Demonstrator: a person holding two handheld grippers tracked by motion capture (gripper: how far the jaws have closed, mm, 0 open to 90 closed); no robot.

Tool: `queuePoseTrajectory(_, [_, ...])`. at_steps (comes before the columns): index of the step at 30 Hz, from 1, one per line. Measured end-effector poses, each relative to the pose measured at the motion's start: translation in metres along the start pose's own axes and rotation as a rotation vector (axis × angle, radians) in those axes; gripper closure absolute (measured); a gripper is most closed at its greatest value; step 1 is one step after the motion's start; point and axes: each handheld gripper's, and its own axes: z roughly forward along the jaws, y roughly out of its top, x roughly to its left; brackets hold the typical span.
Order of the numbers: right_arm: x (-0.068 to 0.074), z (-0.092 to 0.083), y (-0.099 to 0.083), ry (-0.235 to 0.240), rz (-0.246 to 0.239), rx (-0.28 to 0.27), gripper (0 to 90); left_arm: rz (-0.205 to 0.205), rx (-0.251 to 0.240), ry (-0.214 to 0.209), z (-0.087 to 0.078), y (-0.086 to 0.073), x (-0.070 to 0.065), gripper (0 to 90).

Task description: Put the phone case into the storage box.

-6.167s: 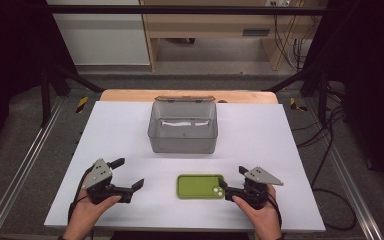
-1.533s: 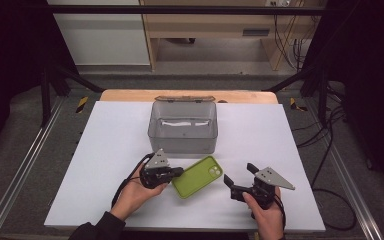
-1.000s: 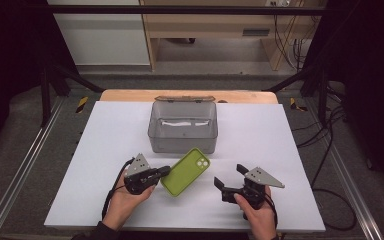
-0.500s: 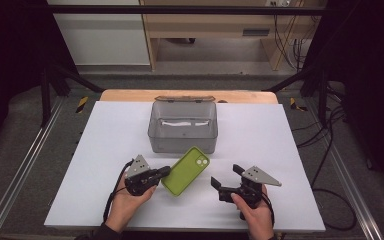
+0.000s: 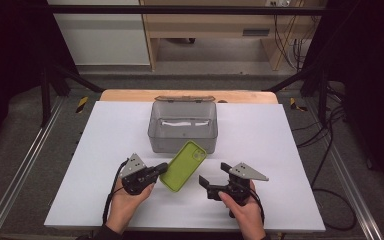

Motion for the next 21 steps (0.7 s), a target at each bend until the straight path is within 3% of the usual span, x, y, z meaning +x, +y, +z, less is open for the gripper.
queuePoseTrajectory(13, [0.018, 0.023, 0.008, 0.059, 0.034, -0.002, 4.7, -0.028, -0.016, 0.032, -0.003, -0.001, 0.003, 88.1])
queuePoseTrajectory(21, [0.022, 0.03, 0.008, 0.069, 0.062, -0.013, 5.5, -0.035, -0.021, 0.044, -0.004, -0.001, 0.003, 88.1])
